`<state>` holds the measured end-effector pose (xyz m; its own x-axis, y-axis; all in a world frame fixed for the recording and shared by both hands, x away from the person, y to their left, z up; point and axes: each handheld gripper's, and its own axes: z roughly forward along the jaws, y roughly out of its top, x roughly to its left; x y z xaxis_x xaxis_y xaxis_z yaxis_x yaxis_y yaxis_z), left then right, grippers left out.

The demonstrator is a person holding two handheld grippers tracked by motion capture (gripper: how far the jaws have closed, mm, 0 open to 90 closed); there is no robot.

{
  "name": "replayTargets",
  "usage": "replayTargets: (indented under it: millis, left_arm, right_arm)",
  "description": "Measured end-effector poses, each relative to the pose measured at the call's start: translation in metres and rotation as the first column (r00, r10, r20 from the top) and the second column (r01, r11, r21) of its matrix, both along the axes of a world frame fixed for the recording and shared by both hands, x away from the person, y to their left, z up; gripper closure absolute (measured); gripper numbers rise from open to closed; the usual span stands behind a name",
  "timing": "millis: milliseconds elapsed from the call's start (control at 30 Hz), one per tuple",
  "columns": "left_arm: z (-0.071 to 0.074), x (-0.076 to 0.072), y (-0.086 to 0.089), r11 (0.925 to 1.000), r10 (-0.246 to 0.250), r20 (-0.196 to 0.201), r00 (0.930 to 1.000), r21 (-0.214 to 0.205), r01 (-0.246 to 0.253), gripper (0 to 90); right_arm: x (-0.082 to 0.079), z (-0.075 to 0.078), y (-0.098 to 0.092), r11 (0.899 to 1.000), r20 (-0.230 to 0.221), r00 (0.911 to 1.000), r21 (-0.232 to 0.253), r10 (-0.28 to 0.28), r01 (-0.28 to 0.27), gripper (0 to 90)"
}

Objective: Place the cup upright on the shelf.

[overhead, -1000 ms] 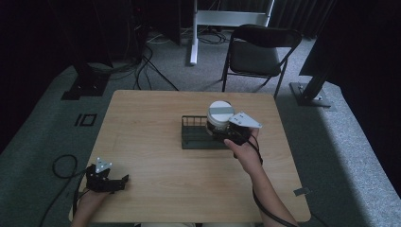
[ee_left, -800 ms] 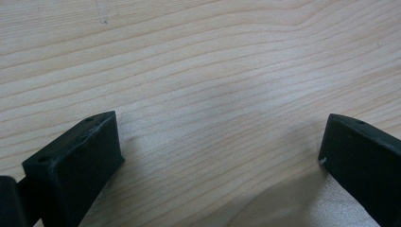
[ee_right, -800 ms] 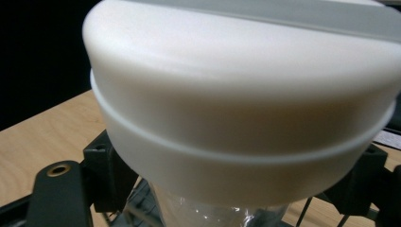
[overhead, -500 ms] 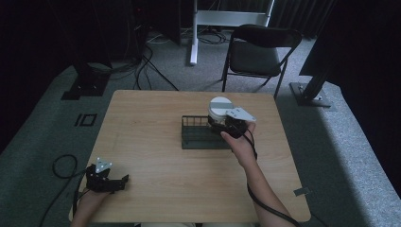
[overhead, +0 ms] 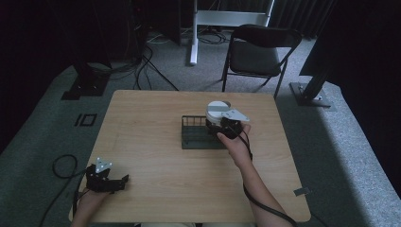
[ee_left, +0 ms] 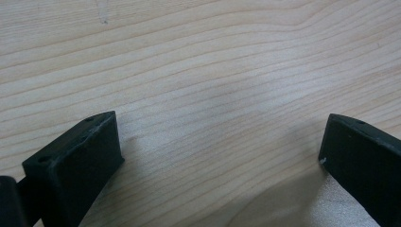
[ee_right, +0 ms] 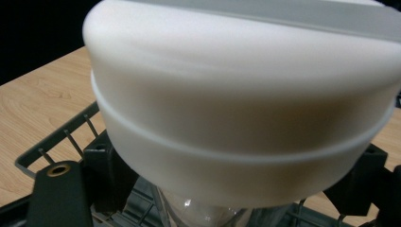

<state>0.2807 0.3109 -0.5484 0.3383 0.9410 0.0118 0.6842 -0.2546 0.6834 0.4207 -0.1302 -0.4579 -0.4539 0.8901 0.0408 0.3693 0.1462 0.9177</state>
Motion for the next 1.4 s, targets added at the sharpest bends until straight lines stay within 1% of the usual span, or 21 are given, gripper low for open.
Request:
replayTargets:
  millis: [33,133,167,267,333,400,567,733,900,967,1067,1200,1333,1400]
  left_arm:
    - [0.000,0.000,0.000,1.0000,0.000,0.000,1.0000,0.000,0.000,0.1]
    - [0.000,0.000,0.000,1.0000,0.000,0.000,1.0000,0.000,0.000,0.2]
    - [0.000,0.000,0.000,1.0000,0.000,0.000,1.0000,0.000,0.000,0.1]
    - [0.000,0.000,0.000,1.0000,0.000,0.000,1.0000,0.000,0.000,0.1]
    - [0.000,0.000,0.000,1.0000,0.000,0.000,1.0000,0.000,0.000,0.1]
    - [0.000,0.000,0.000,1.0000,0.000,0.000,1.0000,0.000,0.000,0.1]
    - [0.000,0.000,0.000,1.0000,0.000,0.000,1.0000,-0.001,0.000,0.1]
    - [0.000,0.000,0.000,1.0000,0.000,0.000,1.0000,0.000,0.000,0.1]
    - [0.000,0.000,0.000,1.0000,0.000,0.000,1.0000,0.000,0.000,0.1]
    - [0.000,0.000,0.000,1.0000,0.000,0.000,1.0000,0.000,0.000,0.1]
    - [0.000,0.000,0.000,1.0000,0.000,0.000,1.0000,0.000,0.000,0.1]
    - [0.000,0.000,0.000,1.0000,0.000,0.000,1.0000,-0.001,0.000,0.1]
    - [0.000,0.000,0.000,1.0000,0.000,0.000,1.0000,-0.001,0.000,0.1]
    - [0.000,0.000,0.000,1.0000,0.000,0.000,1.0000,-0.001,0.000,0.1]
  right_arm:
    - [0.001,-0.001,0.001,1.000,-0.006,1.0000,-0.006,-0.001,0.001,18.4]
    - [0.003,-0.004,0.002,1.000,-0.024,0.9997,0.000,-0.004,0.004,18.4]
    - [0.003,-0.004,0.002,1.000,-0.024,0.9997,0.000,-0.004,0.004,18.4]
    - [0.005,-0.008,0.005,1.000,-0.038,0.9991,-0.015,-0.018,0.018,18.4]
    - [0.006,-0.009,0.006,1.000,-0.051,0.9986,-0.003,-0.016,0.016,18.4]
    - [0.006,-0.009,0.006,1.000,-0.054,0.9984,-0.003,-0.017,0.017,18.4]
    - [0.006,-0.011,0.009,0.999,-0.064,0.9979,-0.041,-0.011,0.008,18.4]
    - [0.007,-0.012,0.011,0.999,-0.089,0.9960,-0.048,-0.005,0.001,18.4]
    - [0.007,-0.014,0.013,0.998,-0.102,0.9948,-0.064,-0.005,-0.002,18.4]
    - [0.007,-0.014,0.013,0.997,-0.102,0.9947,-0.080,-0.007,-0.001,18.5]
    - [0.007,-0.014,0.014,0.997,-0.112,0.9937,-0.080,0.005,-0.014,18.4]
    - [0.008,-0.015,0.014,0.996,-0.122,0.9925,-0.090,0.005,-0.016,18.4]
    - [0.007,-0.014,0.014,0.995,-0.126,0.9921,-0.098,0.003,-0.015,18.4]
    - [0.006,-0.015,0.015,0.994,-0.118,0.9930,-0.110,0.007,-0.020,18.3]
